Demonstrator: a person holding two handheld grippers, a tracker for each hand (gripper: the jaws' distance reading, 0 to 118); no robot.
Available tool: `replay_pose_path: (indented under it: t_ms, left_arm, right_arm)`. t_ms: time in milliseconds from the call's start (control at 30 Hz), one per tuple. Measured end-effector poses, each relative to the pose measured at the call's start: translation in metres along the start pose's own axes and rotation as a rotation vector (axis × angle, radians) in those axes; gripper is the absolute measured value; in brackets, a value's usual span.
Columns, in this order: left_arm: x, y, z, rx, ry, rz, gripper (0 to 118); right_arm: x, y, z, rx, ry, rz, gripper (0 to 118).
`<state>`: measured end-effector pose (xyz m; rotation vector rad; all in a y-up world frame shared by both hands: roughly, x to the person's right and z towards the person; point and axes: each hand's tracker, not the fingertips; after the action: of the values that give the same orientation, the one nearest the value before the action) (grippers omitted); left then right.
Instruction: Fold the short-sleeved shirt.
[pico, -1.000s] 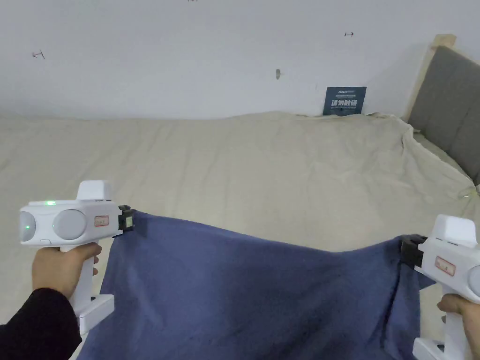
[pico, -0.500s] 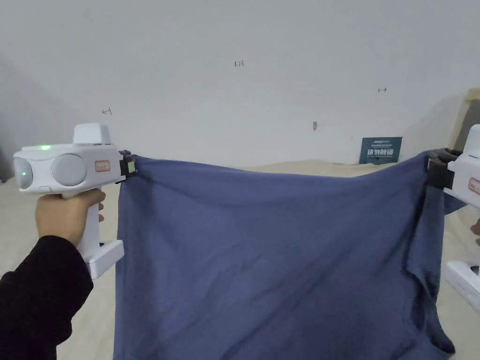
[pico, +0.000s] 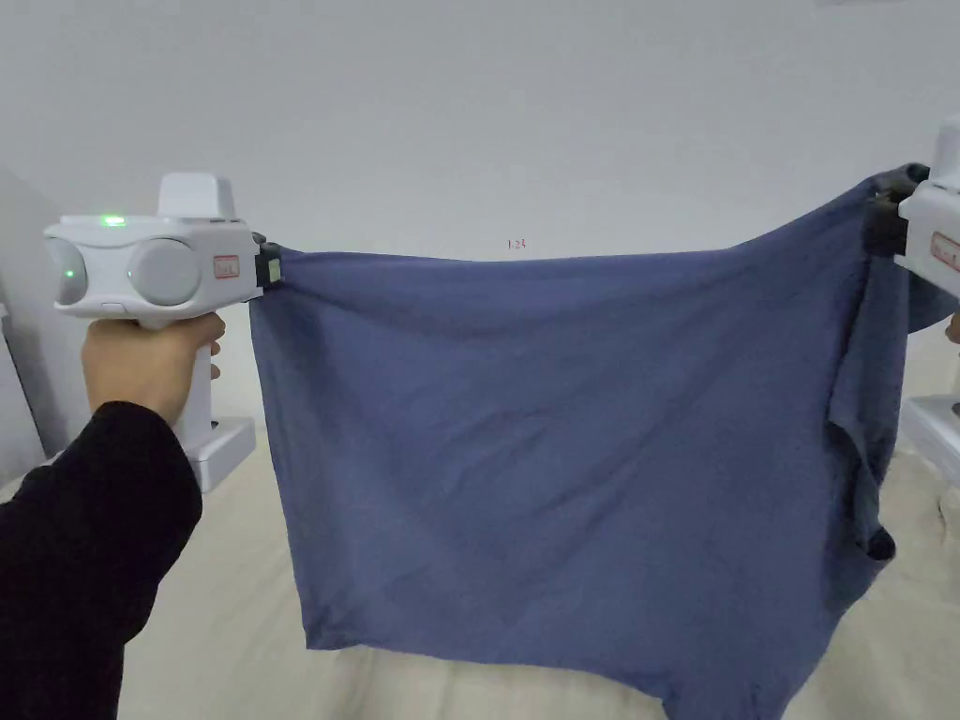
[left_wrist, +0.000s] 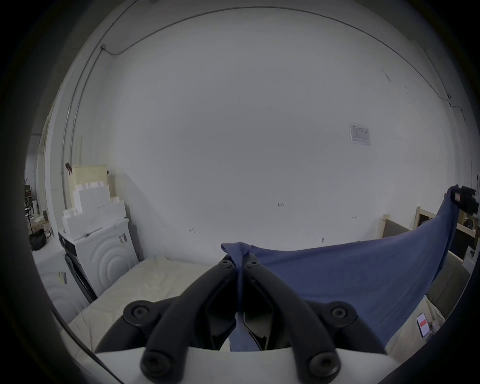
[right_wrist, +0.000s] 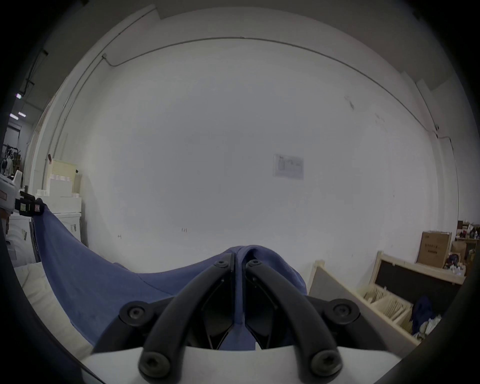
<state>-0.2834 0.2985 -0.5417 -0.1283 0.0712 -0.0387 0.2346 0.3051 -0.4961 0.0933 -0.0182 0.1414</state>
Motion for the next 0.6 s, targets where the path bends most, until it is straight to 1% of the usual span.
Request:
replay_pose_path:
  t_ms: [133, 233, 267, 500, 567, 600]
  left_arm:
    - [0.002, 0.009, -0.016, 0.021, 0.012, 0.005, 0]
    - [0.009, -0.003, -0.035, 0.013, 0.011, -0.030, 0]
    - [0.024, -0.009, -0.034, 0.004, 0.016, -0.041, 0]
    - [0.040, -0.100, -0.090, -0.078, -0.009, -0.082, 0]
    - [0.053, -0.131, -0.096, -0.129, -0.062, -0.095, 0]
    - [0.056, -0.145, -0.100, -0.154, -0.065, -0.098, 0]
  right_arm:
    - [-0.001, 0.011, -0.017, 0.021, -0.003, 0.018, 2]
    - [0.002, -0.004, -0.028, 0.013, -0.004, 0.014, 2]
    - [0.002, -0.012, -0.031, 0.004, -0.004, 0.010, 2]
    - [0.000, -0.111, -0.049, -0.109, -0.017, 0.011, 2]
    - [-0.001, -0.143, -0.051, -0.159, -0.030, 0.011, 2]
    - [-0.001, -0.158, -0.051, -0.181, -0.026, 0.007, 2]
